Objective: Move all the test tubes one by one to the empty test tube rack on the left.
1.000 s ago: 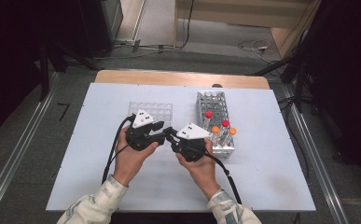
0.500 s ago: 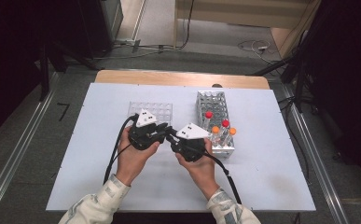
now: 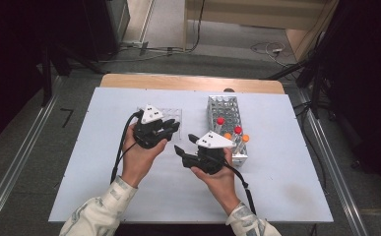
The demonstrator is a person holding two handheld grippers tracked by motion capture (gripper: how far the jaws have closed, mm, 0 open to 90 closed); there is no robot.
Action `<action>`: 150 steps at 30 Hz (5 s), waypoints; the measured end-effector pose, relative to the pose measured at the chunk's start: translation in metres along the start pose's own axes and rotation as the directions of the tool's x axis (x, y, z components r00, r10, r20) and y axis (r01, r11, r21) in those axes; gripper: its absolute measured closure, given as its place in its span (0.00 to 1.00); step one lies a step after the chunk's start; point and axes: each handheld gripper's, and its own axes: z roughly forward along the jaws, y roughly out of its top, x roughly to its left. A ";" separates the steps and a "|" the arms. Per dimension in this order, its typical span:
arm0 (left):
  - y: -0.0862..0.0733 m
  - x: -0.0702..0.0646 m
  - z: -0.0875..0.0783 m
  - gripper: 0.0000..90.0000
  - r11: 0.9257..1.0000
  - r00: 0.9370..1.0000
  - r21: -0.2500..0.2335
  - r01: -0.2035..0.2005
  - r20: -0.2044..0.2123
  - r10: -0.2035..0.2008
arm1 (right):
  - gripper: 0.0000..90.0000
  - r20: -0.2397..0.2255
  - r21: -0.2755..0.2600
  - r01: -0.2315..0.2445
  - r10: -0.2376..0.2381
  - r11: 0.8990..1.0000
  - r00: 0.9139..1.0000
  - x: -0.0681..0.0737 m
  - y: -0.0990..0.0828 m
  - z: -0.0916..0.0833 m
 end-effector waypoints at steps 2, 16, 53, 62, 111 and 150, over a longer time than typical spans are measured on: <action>0.004 0.002 0.001 0.86 1.000 1.000 -0.004 0.000 -0.009 0.000 | 0.40 -0.001 0.002 0.007 -0.007 1.000 1.000 0.000 -0.001 -0.005; 0.036 0.018 0.010 0.86 1.000 0.996 -0.018 0.000 -0.094 -0.001 | 0.38 -0.024 0.003 0.025 -0.025 1.000 0.999 -0.001 -0.006 -0.027; 0.015 0.021 0.054 0.86 0.998 0.992 0.055 0.017 -0.128 -0.010 | 0.35 -0.033 -0.005 0.020 -0.020 1.000 0.999 -0.002 -0.007 -0.031; 0.006 0.022 0.059 0.86 0.997 0.991 0.078 0.022 -0.135 -0.012 | 0.35 -0.033 -0.007 0.020 -0.020 1.000 0.999 -0.002 -0.007 -0.032; -0.030 0.039 -0.018 0.26 0.991 0.991 -0.037 0.125 -0.042 -0.127 | 0.31 0.042 -0.009 -0.011 0.012 1.000 0.999 -0.025 -0.030 -0.083; -0.041 0.034 -0.009 0.24 0.991 0.990 0.004 0.137 -0.024 -0.137 | 0.71 0.143 0.013 -0.053 0.051 0.998 0.988 -0.063 -0.052 -0.061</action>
